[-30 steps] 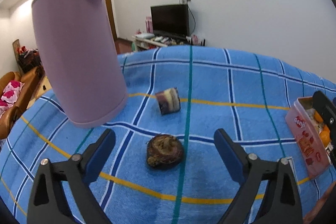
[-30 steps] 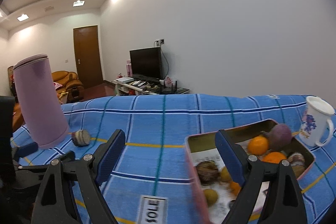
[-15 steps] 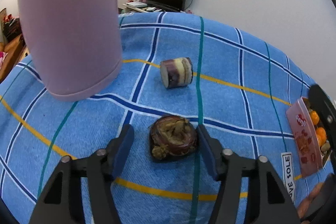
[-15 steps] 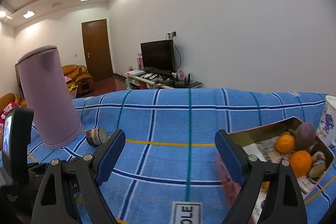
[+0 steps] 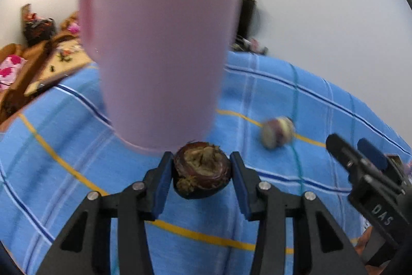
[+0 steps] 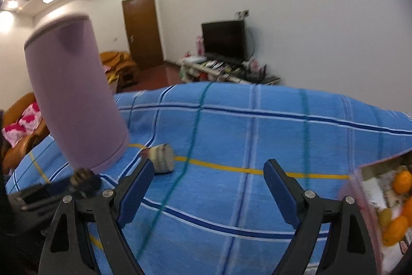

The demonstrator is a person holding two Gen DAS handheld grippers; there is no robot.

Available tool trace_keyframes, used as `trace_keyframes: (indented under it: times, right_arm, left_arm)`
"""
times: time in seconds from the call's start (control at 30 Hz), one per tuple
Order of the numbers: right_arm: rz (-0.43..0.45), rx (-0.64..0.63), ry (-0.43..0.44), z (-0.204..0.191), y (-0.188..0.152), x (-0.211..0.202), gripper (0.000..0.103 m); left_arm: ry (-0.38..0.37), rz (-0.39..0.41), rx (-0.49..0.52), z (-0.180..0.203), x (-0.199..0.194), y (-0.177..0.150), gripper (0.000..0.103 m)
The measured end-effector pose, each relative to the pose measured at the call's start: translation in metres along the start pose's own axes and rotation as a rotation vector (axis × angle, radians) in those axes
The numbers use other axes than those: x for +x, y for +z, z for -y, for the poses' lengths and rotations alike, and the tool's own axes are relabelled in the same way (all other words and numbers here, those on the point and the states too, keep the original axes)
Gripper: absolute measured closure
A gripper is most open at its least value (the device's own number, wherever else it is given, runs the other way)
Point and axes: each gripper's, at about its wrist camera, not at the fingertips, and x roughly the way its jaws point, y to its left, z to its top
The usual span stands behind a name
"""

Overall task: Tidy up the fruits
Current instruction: 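Grasp the dark round root with the left gripper while the right gripper grasps a striped tuber slice, then lift and carry the root and tuber slice toward the pink tin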

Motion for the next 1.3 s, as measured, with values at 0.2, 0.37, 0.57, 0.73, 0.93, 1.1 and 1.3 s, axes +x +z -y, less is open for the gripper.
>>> trace_keyframes:
  times: [0.2,0.37,0.57,0.73,0.93,1.1,1.3]
  right_arm:
    - [-0.101,-0.025,0.049,-0.028,0.011,0.039,0.015]
    - [-0.185,-0.034,0.063,-0.044,0.017,0.067,0.015]
    - [-0.279,-0.098,0.023,-0.061,0.013,0.085,0.048]
    - [-0.291,-0.093,0.012,-0.059,0.010,0.083,0.064]
    - [-0.186,-0.026,0.016,-0.046,0.007,0.052,0.064]
    - [-0.062,-0.007,-0.007,-0.043,-0.001,0.016,0.064]
    - [0.055,-0.014,-0.031,-0.043,-0.009,-0.021,0.064]
  left_arm:
    - [0.074,0.047,-0.016,-0.014,0.002,0.013,0.057]
    - [0.075,0.023,-0.021,-0.019,0.008,0.014,0.057]
    - [0.105,0.026,0.010,-0.010,0.011,0.012,0.057]
    - [0.126,0.037,0.041,-0.004,0.012,0.010,0.057]
    - [0.126,0.078,0.069,0.003,0.005,0.007,0.057]
    - [0.133,0.114,0.091,0.007,-0.003,0.004,0.057]
    - [0.149,0.163,0.104,0.009,-0.015,0.002,0.057]
